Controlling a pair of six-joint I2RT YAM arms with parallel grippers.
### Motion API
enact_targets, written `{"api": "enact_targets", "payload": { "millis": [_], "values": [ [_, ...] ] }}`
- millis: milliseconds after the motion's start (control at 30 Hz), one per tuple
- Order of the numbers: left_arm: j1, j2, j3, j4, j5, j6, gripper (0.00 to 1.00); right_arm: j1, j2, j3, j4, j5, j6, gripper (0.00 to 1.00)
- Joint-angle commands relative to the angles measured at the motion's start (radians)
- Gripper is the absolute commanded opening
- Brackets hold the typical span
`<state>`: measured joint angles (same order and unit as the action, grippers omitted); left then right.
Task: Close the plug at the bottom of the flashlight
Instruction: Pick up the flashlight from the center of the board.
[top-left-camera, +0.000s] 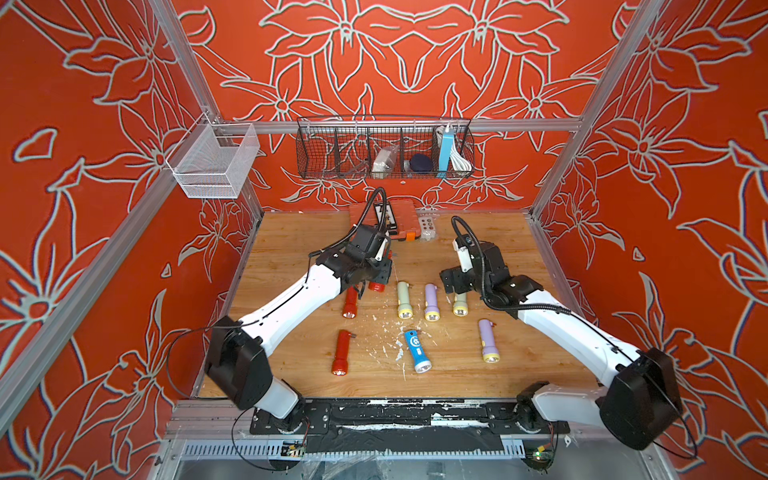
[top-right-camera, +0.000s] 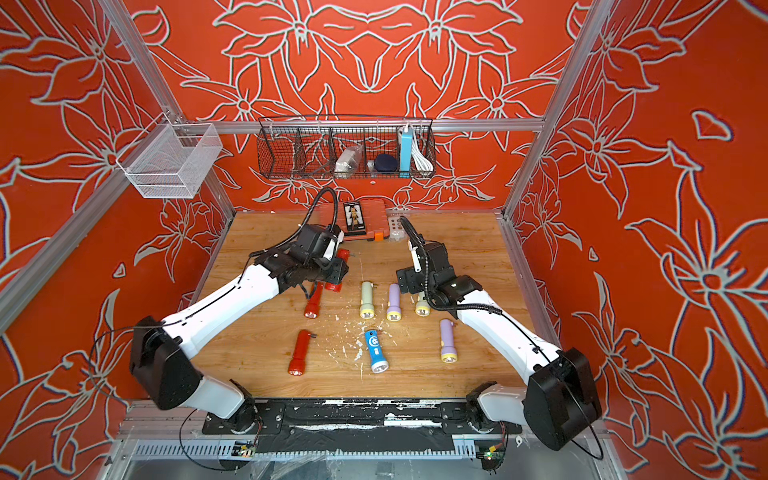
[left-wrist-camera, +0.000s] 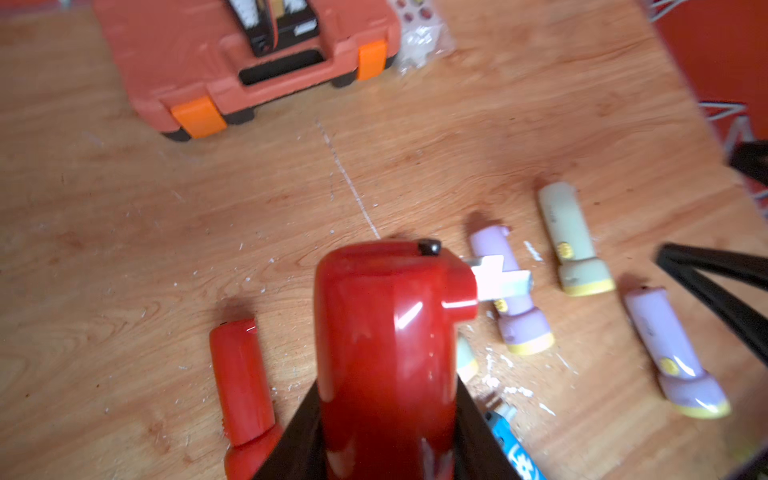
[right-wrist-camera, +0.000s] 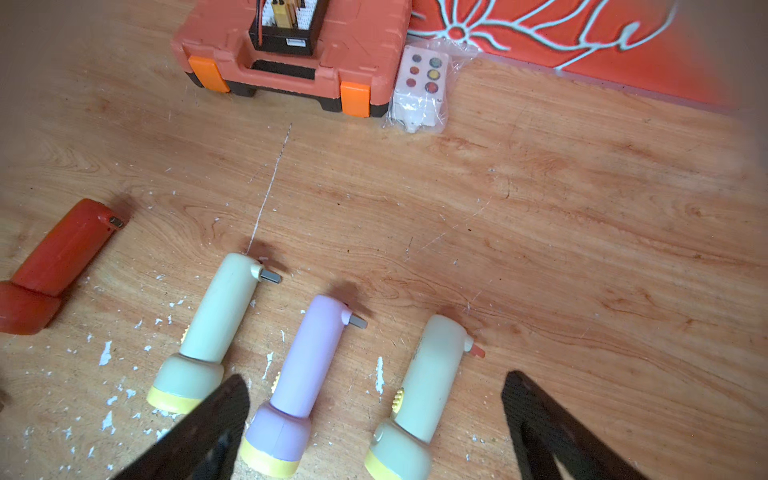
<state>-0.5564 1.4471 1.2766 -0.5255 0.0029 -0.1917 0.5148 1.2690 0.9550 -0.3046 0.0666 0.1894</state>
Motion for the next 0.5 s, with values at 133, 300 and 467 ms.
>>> {"api": "enact_targets", "payload": {
  "millis": [133, 300, 467],
  "values": [
    [0.001, -0.293, -0.283, 0.406, 0.073, 0.085, 0.0, -0.01, -0.059, 0.062, 0.007, -0.07, 0.0, 0.98],
    [0.003, -0.417, -0.388, 0.487, 0.096, 0.151, 0.0, -0.013, -0.091, 0.082, 0.027, -0.153, 0.003, 0.98],
    [0.01, -0.503, -0.484, 0.541, 0.227, 0.221, 0.0, -0.013, -0.133, 0.091, 0.066, -0.343, -0.016, 0.98]
  ]
}}
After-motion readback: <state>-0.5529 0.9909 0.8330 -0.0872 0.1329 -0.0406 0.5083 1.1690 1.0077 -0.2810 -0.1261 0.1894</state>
